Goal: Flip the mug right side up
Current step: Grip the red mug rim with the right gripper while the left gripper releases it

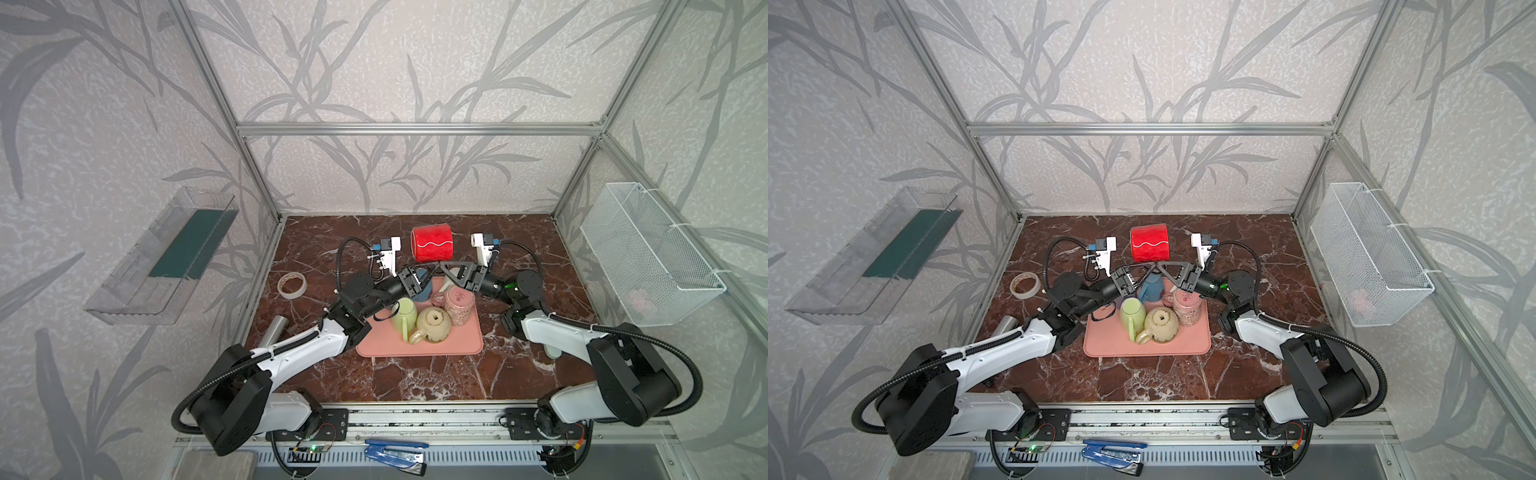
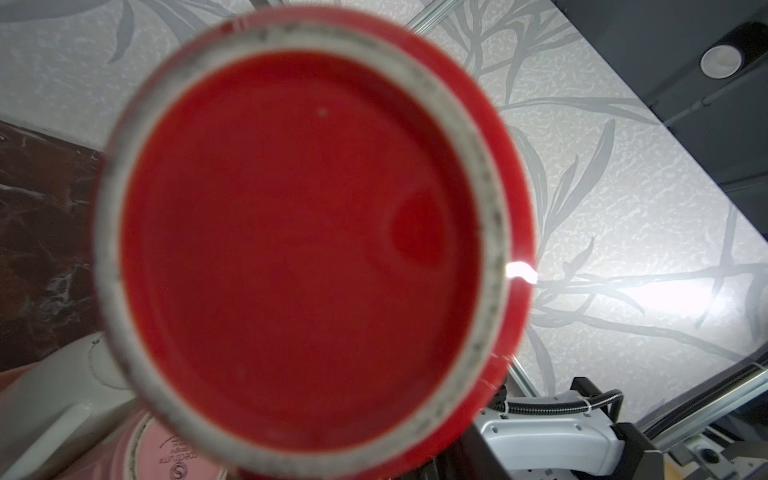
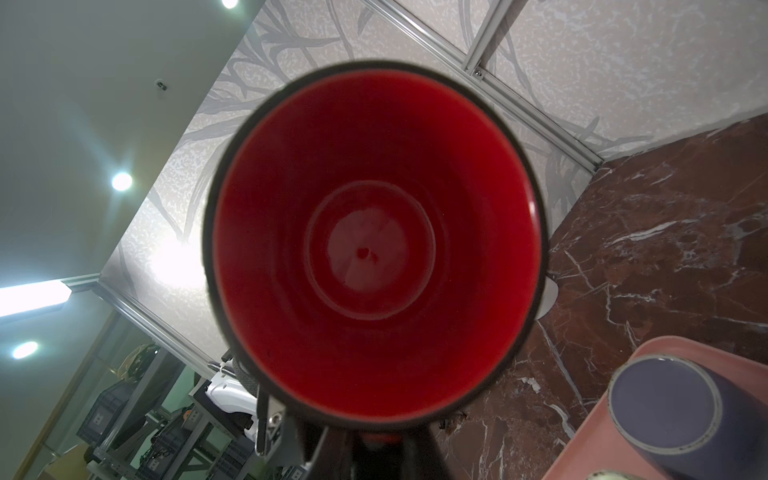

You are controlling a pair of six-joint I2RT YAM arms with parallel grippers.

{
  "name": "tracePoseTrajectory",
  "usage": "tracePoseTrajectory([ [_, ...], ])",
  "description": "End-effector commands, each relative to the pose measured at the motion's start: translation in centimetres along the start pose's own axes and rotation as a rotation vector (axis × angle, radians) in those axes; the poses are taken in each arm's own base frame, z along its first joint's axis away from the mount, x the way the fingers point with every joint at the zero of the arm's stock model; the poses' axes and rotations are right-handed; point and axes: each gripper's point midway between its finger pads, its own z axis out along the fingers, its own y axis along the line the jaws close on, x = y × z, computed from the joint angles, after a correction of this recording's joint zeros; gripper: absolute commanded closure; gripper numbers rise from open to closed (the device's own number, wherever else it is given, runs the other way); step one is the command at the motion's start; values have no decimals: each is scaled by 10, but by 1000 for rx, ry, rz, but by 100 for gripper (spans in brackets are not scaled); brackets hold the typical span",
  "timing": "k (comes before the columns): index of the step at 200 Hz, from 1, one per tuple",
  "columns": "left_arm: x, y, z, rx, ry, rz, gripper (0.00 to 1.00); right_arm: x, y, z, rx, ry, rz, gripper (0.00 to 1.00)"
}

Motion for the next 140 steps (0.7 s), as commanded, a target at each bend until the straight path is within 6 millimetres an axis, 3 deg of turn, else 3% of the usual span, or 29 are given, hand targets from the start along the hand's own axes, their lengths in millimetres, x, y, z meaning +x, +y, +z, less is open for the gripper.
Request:
tracePoseTrajectory([
  [1,-8,-13,-9,31,-31,51,39,-12,11,-3,-12,-32,-66,100],
  [55,-12,-3,-32,-96,-59,131,14,-17,-7,-20,136,-38,-64,100],
  [102,-14,21,-63,-333,-43,211,6,-31,-21,-42,283,-59,-68,100],
  [118,-17,29,-77,-414,-49,240,1,-35,-30,-51,374,-61,-73,100],
  [140,-20,36,-97,-509,-57,264,1,-45,-40,-65,517,-69,-115,100],
])
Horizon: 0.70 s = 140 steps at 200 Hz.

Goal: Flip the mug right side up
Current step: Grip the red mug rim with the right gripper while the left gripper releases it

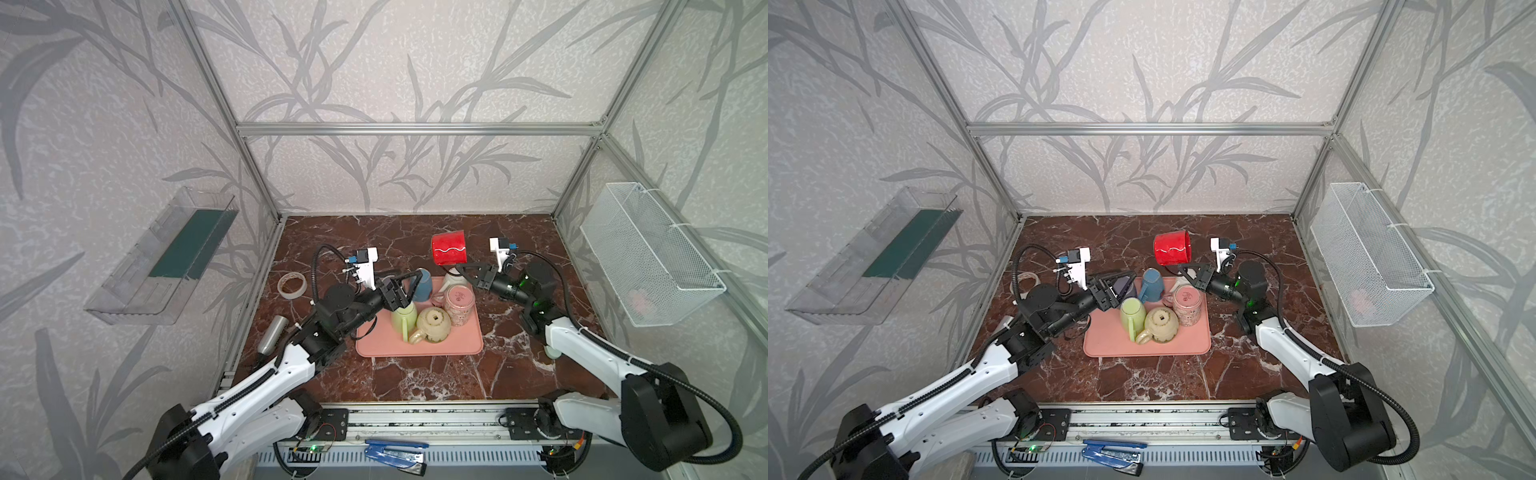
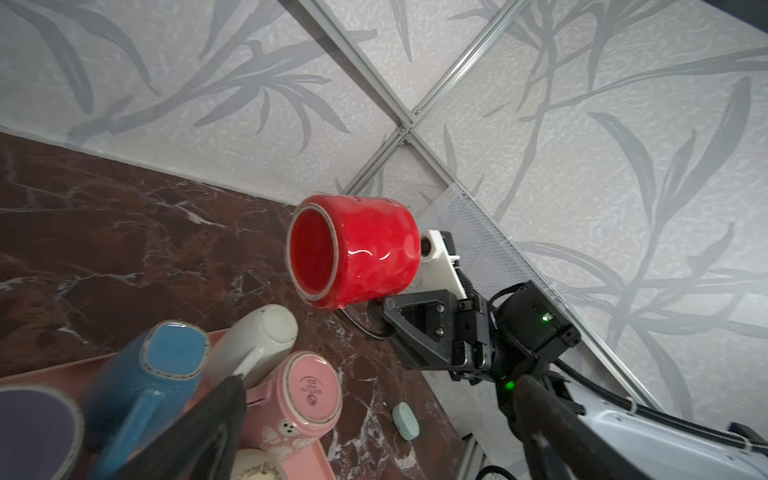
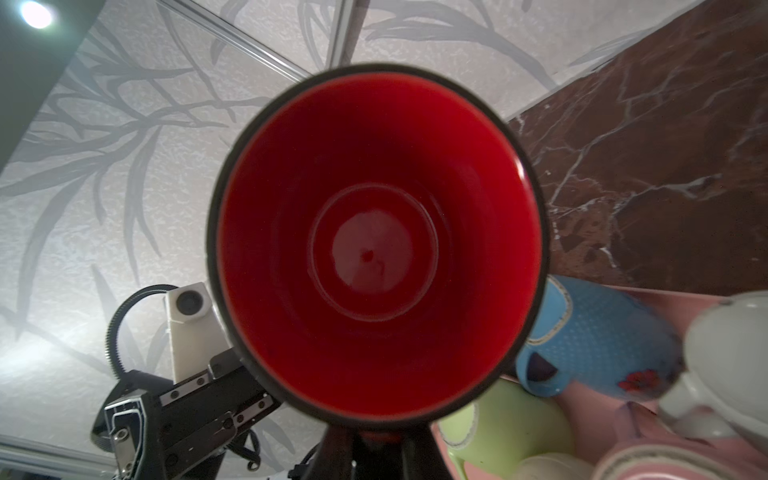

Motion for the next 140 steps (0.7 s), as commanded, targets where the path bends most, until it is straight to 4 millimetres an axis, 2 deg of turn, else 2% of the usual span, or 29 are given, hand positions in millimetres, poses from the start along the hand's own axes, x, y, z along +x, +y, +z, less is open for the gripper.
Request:
tracePoseTrajectory([
  [1,0,29,-17,-180,12,67,1,-26,12,-10,95,-57,-148,100],
  [31,5,50,-39,-331,65,102,0,-46,-14,-22,284,-73,-169,100],
  [49,12,65,-54,-443,155,153,0,-59,-28,-28,377,-90,-177,100],
  [57,14,64,-58,-459,201,198,0,-66,-33,-31,424,-93,-224,100],
  [80,14,83,-76,-614,284,257,1,-83,-49,-38,576,-98,-306,100],
  [118,18,93,-91,-685,334,308,0,-110,-70,-45,763,-101,-407,100],
  [140,18,91,-95,-678,355,339,1,-124,-82,-47,860,-85,-448,100],
])
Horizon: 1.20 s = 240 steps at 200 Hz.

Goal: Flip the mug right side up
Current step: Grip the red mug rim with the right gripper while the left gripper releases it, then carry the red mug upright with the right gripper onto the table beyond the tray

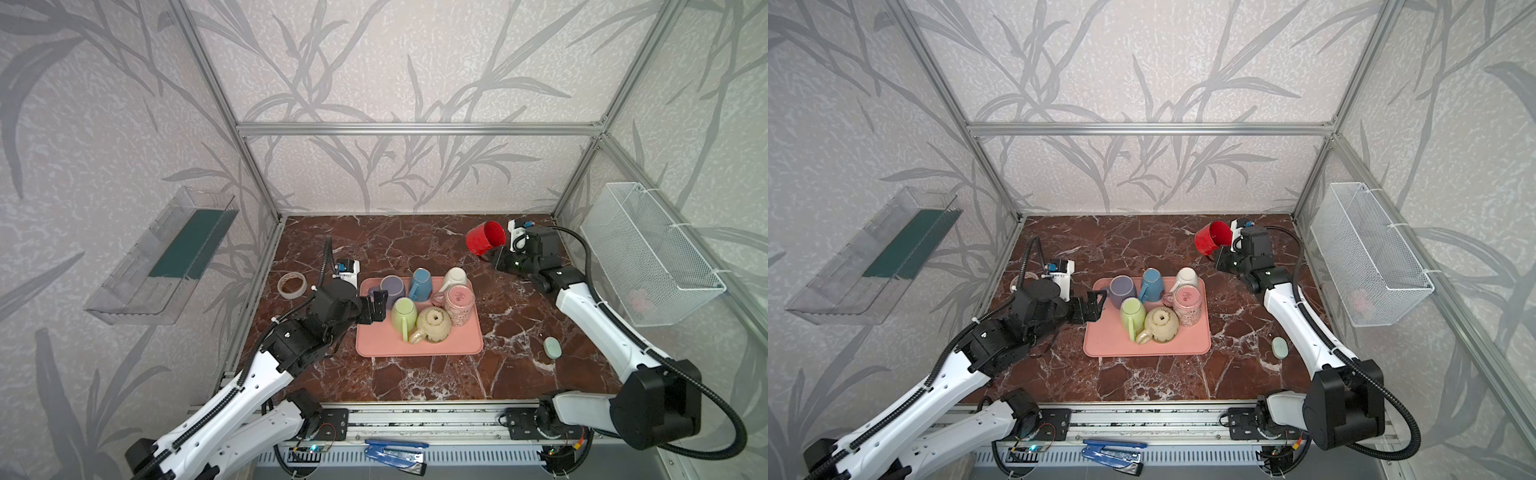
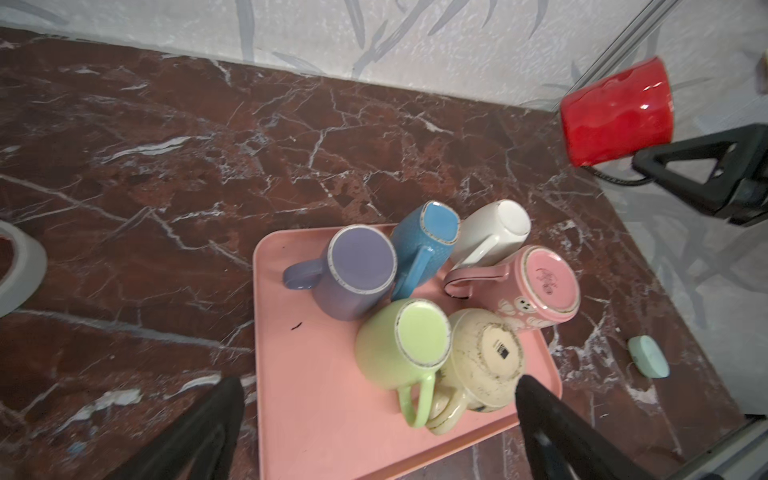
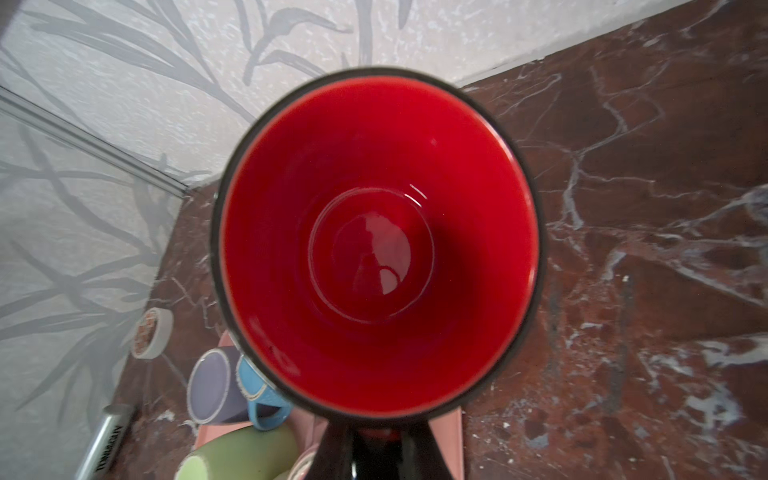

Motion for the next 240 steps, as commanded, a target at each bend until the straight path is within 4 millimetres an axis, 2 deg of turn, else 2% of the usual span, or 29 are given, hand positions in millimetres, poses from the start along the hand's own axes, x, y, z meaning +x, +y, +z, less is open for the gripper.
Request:
tracePoseTrajectory([
  [1,8,16,-9,-68,41,82,1,-38,-9,-6,118,-87,-126,100],
  [26,2,26,-20,-115,19,110,1,-48,-22,3,188,-74,-165,100],
  [54,2,37,-23,-169,7,128,1,-58,-34,15,221,-61,-188,100],
  [110,11,36,-10,-150,14,174,1,-63,-62,45,284,-34,-265,100],
  [148,21,38,2,-170,78,195,1,-67,-80,61,326,-4,-281,100],
  [152,23,38,4,-171,87,197,0,-60,-86,71,333,23,-280,100],
  [190,30,39,15,-176,148,189,0,-52,-103,94,369,75,-284,100],
  [240,35,44,25,-189,197,173,1,-48,-127,110,448,125,-301,100],
])
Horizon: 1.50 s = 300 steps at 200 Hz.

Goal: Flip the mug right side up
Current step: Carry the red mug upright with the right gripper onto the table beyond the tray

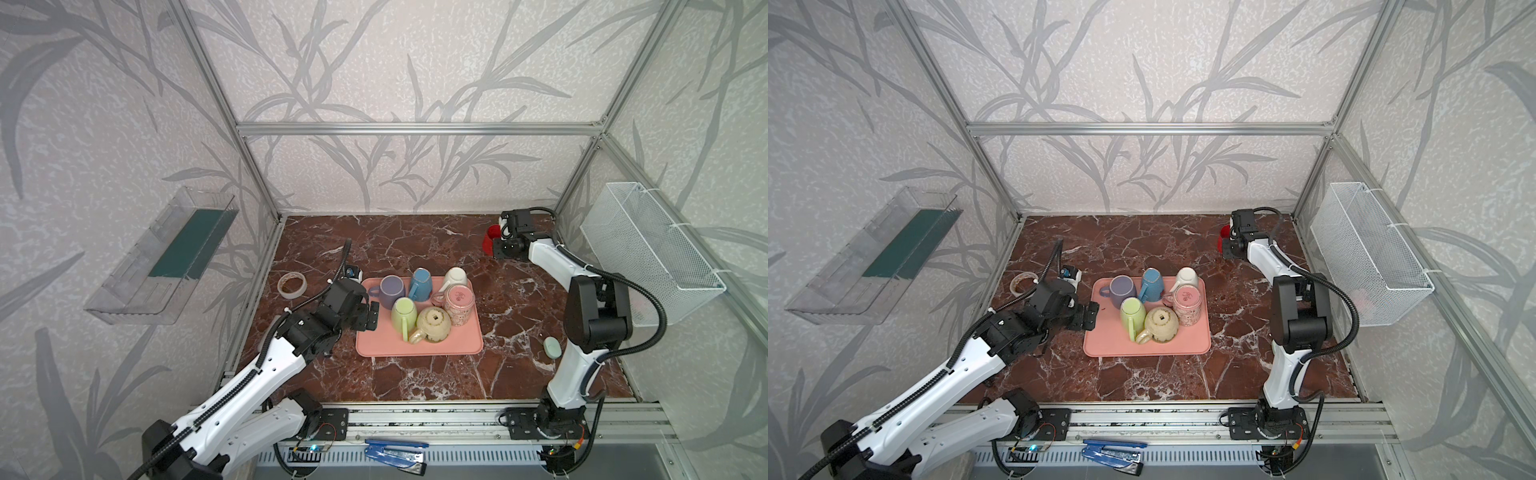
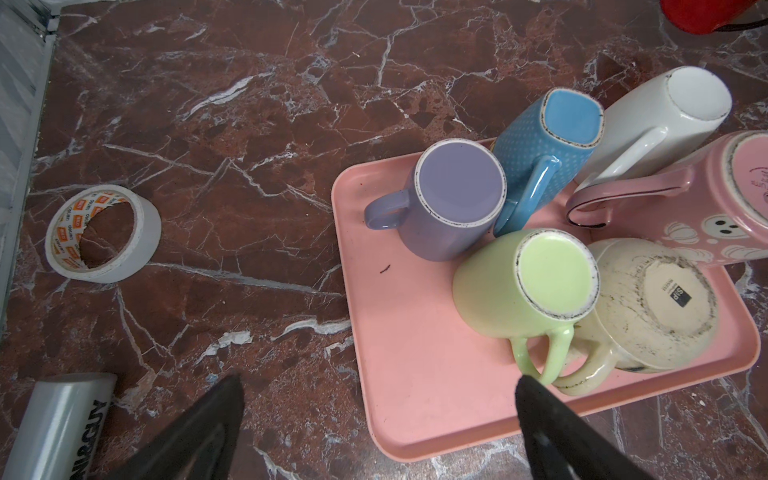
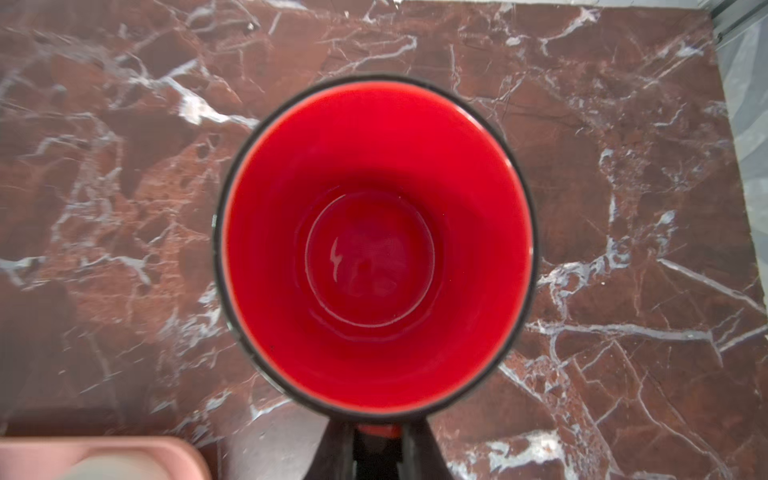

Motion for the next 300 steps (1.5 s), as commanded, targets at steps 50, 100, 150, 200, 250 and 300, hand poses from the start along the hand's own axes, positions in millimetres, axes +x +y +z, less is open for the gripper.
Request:
tracePoseTrajectory([
  [50,0,3,4,12,30,-20,1,-23,-19,8,104,-40,-42,100],
  [100,0,5,5,18,39,-36,1,-13,-19,17,105,-10,-44,100],
  [150,1,2,5,31,54,-35,1,-3,-22,18,121,8,-49,90],
  [200,4,-2,5,55,71,-40,1,8,-22,17,119,24,-44,75],
  [250,3,-7,4,76,92,-34,9,6,-22,-1,106,0,-7,58],
  [300,-1,-14,-6,112,120,-42,13,-5,-7,-52,-13,-95,115,53],
])
